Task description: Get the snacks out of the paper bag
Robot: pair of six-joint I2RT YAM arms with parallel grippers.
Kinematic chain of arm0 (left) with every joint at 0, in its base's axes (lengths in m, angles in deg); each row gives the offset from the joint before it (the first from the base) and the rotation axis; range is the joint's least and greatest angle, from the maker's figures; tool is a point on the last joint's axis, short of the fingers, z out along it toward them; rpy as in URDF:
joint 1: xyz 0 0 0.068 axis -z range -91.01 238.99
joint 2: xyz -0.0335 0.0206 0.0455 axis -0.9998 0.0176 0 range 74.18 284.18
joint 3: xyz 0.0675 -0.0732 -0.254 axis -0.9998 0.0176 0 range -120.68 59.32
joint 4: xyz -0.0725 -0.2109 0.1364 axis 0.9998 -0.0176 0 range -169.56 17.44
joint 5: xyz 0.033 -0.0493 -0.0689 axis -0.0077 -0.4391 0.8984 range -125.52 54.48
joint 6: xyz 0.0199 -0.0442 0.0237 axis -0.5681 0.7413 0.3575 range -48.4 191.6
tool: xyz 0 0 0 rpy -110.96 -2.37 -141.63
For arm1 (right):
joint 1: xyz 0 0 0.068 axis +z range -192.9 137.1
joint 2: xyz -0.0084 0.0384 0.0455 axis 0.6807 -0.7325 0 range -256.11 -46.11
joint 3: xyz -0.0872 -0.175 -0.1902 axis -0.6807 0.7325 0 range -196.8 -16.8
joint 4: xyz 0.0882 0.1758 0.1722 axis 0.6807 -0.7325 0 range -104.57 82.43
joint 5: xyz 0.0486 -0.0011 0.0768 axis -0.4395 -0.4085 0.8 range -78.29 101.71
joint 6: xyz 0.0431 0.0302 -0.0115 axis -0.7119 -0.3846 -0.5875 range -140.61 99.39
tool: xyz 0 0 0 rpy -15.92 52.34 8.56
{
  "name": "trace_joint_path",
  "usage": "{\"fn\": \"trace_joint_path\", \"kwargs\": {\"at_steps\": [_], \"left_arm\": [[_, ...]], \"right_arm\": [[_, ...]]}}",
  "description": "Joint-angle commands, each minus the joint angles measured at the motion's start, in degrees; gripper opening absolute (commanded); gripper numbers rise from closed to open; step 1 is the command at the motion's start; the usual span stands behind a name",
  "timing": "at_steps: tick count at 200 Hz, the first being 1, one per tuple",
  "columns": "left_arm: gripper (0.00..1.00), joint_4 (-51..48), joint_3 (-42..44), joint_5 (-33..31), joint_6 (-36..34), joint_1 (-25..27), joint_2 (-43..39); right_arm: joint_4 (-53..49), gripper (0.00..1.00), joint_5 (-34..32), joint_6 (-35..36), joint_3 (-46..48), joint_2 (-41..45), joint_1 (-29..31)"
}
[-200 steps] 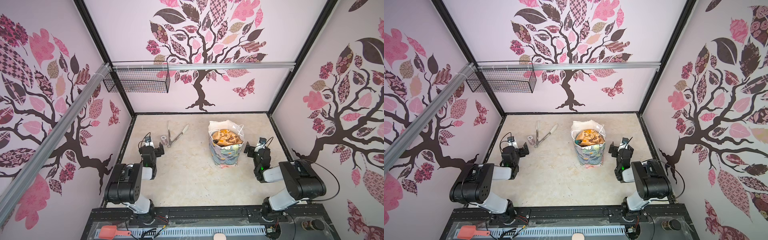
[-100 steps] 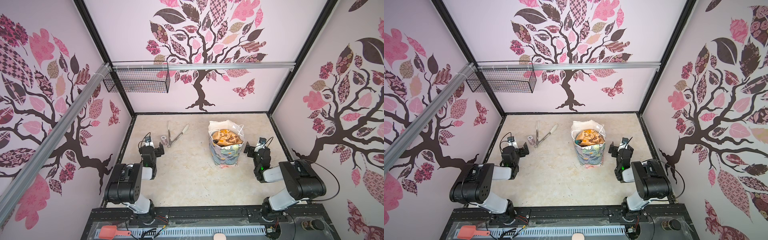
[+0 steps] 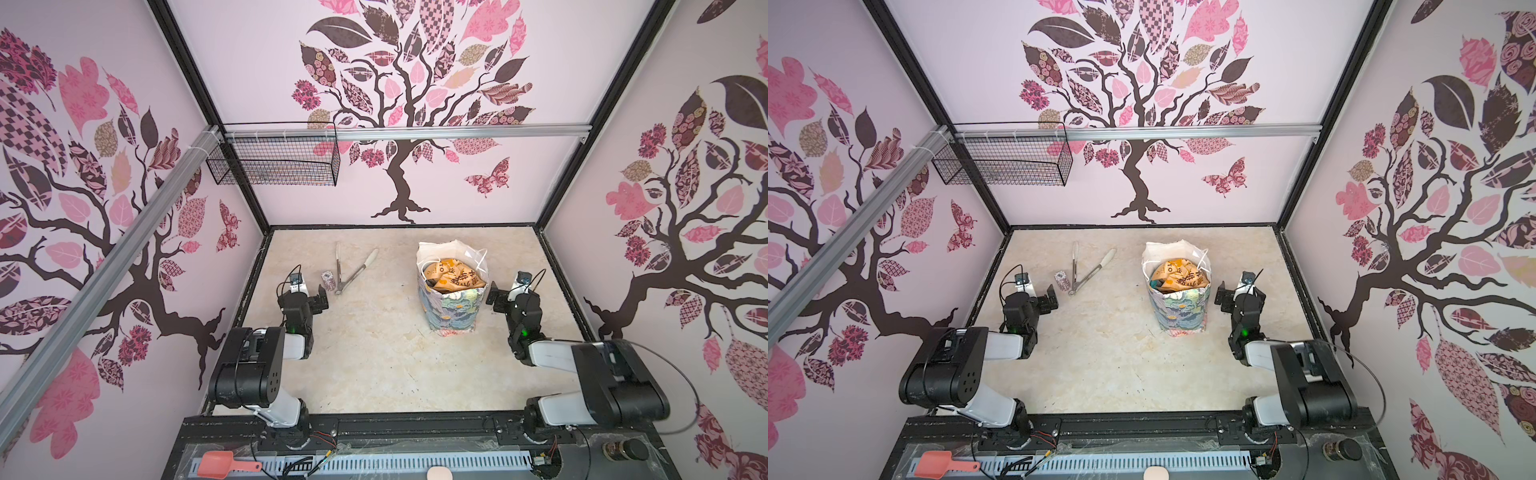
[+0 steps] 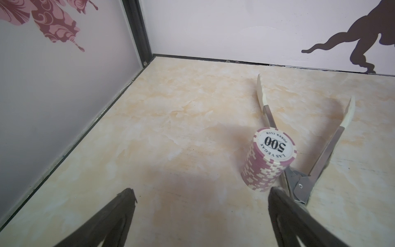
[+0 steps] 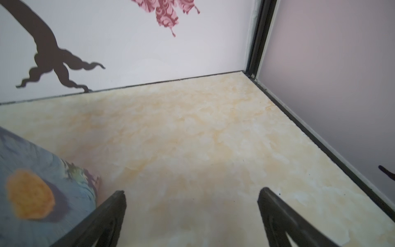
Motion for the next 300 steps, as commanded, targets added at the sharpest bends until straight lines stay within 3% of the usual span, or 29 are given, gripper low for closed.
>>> {"fn": "trace_joint_path", "kwargs": {"at_steps": [1, 19, 35, 60, 74, 92, 113, 131, 144, 164, 183, 207, 227, 261, 300], "left_arm": [[0.99, 2.3, 2.1, -2.1, 0.5, 0.0, -3.7], [0.99, 2.3, 4.1, -5.5, 0.2, 1.2, -8.2], [0.99, -9.8, 1.8, -12.6, 3.2, 3.2, -15.2], [0.99, -29.9, -5.1, -21.7, 15.3, 4.1, -22.5], [0.99, -43.3, -11.2, -22.4, 24.6, 4.1, -25.8], [0.99, -52.3, -17.7, -15.3, 31.9, 4.5, -28.9], [0.99, -54.5, -23.5, -3.3, 38.0, 5.8, -31.0], [0.98, -56.5, -29.5, 7.6, 43.7, 7.7, -30.0], [0.98, -58.4, -34.7, 12.5, 44.1, 11.2, -27.7], [0.98, -66.9, -45.0, 12.5, 38.8, 20.5, -22.8], [0.98, -74.6, -53.9, 10.5, 32.7, 30.2, -17.7], [0.99, -82.1, -62.4, 3.1, 26.0, 42.4, -11.7], [0.99, -83.6, -65.3, -0.7, 21.9, 48.9, -8.0], [0.99, -86.0, -69.1, 3.2, 22.3, 50.2, -1.5], [0.99, -85.9, -71.3, -4.1, 21.0, 50.2, 5.1]], "right_arm": [[-16.3, 1.0, -7.9, -12.6, -6.3, 10.0, 0.0], [-29.4, 0.99, -3.9, -19.1, -11.7, 17.1, -0.1], [-36.6, 0.99, 2.2, -22.3, -15.9, 21.5, -0.1], [-46.4, 0.99, 10.9, -24.2, -23.5, 23.3, -0.1], [-50.9, 0.99, 16.4, -23.1, -28.2, 22.1, -0.3], [-58.7, 0.99, 24.5, -21.8, -35.3, 19.0, -1.1], [-65.4, 1.0, 34.7, -18.9, -42.2, 15.5, -1.1], [-69.5, 0.99, 39.2, -18.0, -45.9, 13.2, -1.1], [-71.6, 1.0, 41.7, -17.0, -47.9, 11.7, -1.1], [-75.1, 0.99, 44.8, -15.7, -50.9, 9.2, -0.8], [-77.9, 1.0, 44.0, -14.0, -53.4, 7.3, 0.7], [-79.6, 0.99, 35.8, -11.5, -54.7, 6.3, 3.7], [-81.8, 0.99, 29.7, -9.7, -56.2, 4.6, 5.2], [-84.3, 1.0, 26.3, -8.7, -58.8, 1.2, 5.8], [-84.0, 1.0, 23.7, -8.1, -59.2, -1.6, 6.8]]}}
